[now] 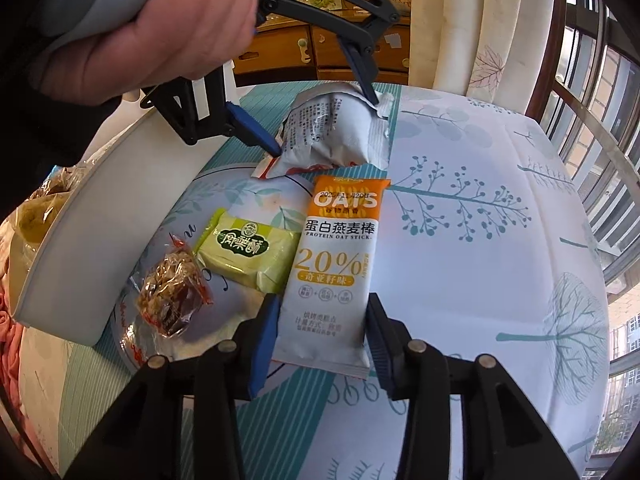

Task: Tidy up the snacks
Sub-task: 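Grasp the white printed bag with the left gripper while the right gripper grasps the OATS bar, then carry the white bag and OATS bar into the white tray and release both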

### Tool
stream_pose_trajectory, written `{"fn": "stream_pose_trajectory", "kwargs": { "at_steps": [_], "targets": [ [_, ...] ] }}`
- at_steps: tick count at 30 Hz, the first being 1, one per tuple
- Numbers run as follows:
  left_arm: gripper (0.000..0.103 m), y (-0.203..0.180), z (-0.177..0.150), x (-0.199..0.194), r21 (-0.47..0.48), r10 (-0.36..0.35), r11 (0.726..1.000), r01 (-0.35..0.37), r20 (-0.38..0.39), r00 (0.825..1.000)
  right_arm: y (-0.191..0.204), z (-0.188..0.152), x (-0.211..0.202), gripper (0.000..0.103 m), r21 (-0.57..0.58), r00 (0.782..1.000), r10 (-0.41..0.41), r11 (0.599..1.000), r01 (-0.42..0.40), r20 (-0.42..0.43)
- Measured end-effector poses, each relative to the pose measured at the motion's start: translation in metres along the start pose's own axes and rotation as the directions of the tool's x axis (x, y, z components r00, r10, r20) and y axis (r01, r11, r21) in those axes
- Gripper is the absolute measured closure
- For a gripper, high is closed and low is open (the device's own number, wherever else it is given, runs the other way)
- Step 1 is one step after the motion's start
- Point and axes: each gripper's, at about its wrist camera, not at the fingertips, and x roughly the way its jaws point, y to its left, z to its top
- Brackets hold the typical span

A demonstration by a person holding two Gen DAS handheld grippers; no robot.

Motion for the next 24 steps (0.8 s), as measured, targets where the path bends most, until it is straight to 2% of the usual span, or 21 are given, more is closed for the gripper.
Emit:
{"fn": "stream_pose_trajectory", "kwargs": {
  "at_steps": [14,24],
  "targets": [
    [0.052,0.010,-0.024,-0.018,-0.025,-0.015,1.000,0.014,-0.053,0.998,-0.004,-0.003,-0.029,0.062,0.048,1.000,0.002,0.999,-0.001,-0.015],
    [0.056,-0.003,-0.054,-0.072,0.049,-0.060,0.997,0.061,-0.030,0.998,-0.001,-0.002,-0.068,0.062,0.108,1.000,0.002,0.994,-0.003,0.005]
  ]
}}
